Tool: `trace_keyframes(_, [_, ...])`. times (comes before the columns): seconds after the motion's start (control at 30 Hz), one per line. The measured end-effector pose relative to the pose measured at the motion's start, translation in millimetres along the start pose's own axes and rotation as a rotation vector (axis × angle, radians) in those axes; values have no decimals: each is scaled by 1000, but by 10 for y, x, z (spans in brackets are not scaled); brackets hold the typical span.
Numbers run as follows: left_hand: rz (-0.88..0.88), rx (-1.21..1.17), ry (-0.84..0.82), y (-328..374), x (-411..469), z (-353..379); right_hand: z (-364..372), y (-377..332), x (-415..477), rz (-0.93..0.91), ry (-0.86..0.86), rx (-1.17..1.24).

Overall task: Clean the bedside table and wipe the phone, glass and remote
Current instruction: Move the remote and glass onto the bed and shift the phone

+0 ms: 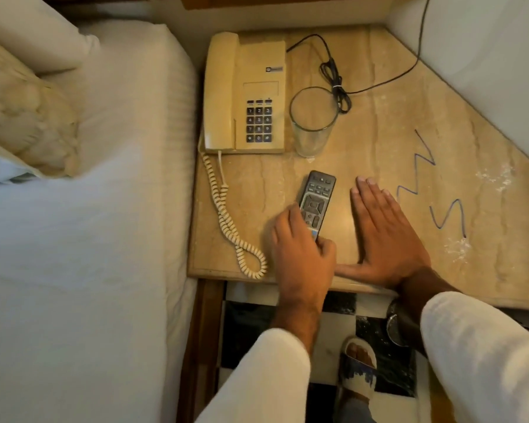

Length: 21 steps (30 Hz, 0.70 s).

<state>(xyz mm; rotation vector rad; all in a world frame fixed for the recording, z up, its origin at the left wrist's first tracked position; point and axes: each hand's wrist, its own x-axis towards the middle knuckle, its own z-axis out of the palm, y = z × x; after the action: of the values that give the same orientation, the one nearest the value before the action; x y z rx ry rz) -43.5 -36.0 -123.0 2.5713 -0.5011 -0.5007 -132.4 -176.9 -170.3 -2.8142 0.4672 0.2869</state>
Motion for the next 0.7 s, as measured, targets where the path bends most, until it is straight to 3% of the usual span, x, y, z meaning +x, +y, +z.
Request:
trace_keyframes(0.17, [-19,-61,324,-667,243,-782,-18,-18,-9,30,-19,-22])
trace_keyframes(0.3, [-171,-9,544,-1257,1051,-1619,-16,-25,-9,34,-25,-30])
trace_keyframes(0.4, [-281,101,522,-1548,1553,-2063,-1,-15,-12,40,-17,-38])
trace_keyframes(0.57, [-297,229,329,-1759,1809,-2245,9,24,-12,38,-13,-40])
trace_keyframes(0.7, [-254,197,364,-1550,1619,-2094,24,18,-27,46,-5,-45])
